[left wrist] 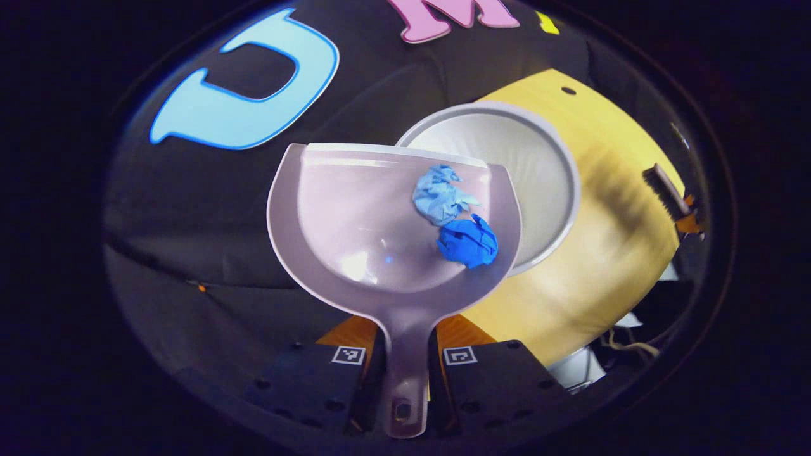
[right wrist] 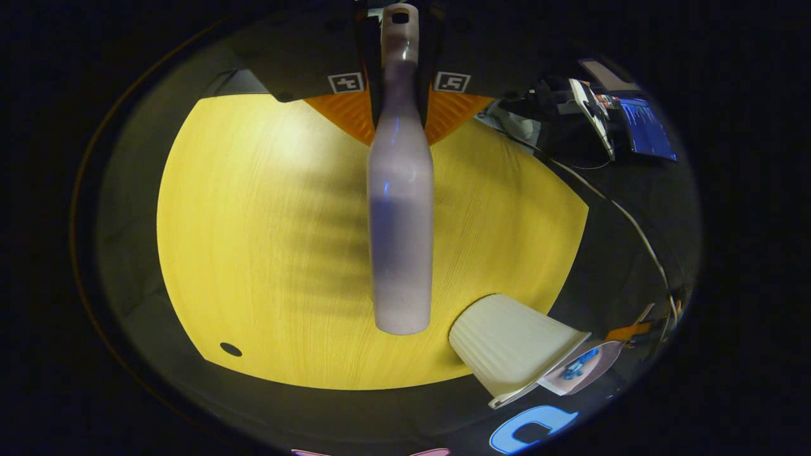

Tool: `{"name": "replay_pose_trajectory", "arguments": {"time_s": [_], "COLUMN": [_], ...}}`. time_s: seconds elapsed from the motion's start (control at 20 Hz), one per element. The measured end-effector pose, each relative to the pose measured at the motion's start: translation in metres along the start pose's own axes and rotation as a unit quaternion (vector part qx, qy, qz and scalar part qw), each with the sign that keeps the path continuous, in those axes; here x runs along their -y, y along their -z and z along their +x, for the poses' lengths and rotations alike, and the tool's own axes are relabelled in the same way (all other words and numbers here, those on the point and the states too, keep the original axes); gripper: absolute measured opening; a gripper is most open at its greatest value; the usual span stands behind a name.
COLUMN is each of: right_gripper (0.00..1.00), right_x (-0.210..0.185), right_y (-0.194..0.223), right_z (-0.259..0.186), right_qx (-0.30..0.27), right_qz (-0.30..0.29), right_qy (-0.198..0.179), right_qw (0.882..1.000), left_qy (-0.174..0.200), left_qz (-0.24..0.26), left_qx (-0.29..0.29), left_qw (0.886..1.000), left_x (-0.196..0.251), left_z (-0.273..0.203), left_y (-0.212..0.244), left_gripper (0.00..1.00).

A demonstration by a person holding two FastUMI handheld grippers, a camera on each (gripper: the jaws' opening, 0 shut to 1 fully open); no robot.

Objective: Pick up the small broom and dustpan from the desktop, sweep the trash into the dustpan with the broom, and then empty the trash into the garbage bin.

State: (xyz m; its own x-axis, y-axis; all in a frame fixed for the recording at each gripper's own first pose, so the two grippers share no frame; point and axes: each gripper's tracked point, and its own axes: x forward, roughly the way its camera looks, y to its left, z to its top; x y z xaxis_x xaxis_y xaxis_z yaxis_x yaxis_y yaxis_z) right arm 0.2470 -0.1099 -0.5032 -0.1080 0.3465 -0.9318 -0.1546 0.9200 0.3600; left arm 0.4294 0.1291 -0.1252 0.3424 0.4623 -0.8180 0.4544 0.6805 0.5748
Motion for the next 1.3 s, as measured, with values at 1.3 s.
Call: {"name": "replay_pose_trajectory", "arguments": {"time_s": [1.3], "right_gripper": [0.26], "right_x": [0.033], "right_y": [-0.017], "right_z": [0.01], "right_qx": [0.04], "right_qz": [0.153], "right_qy": [0.034], "right_qw": [0.987], "left_qy": [0.236], "left_qz": [-0.168], "left_qx": [0.289], "left_qw": [0.912], "left_x": [0.263], "left_z": [-0.023], "left_y": [-0.111], "left_gripper": [0.27]}}
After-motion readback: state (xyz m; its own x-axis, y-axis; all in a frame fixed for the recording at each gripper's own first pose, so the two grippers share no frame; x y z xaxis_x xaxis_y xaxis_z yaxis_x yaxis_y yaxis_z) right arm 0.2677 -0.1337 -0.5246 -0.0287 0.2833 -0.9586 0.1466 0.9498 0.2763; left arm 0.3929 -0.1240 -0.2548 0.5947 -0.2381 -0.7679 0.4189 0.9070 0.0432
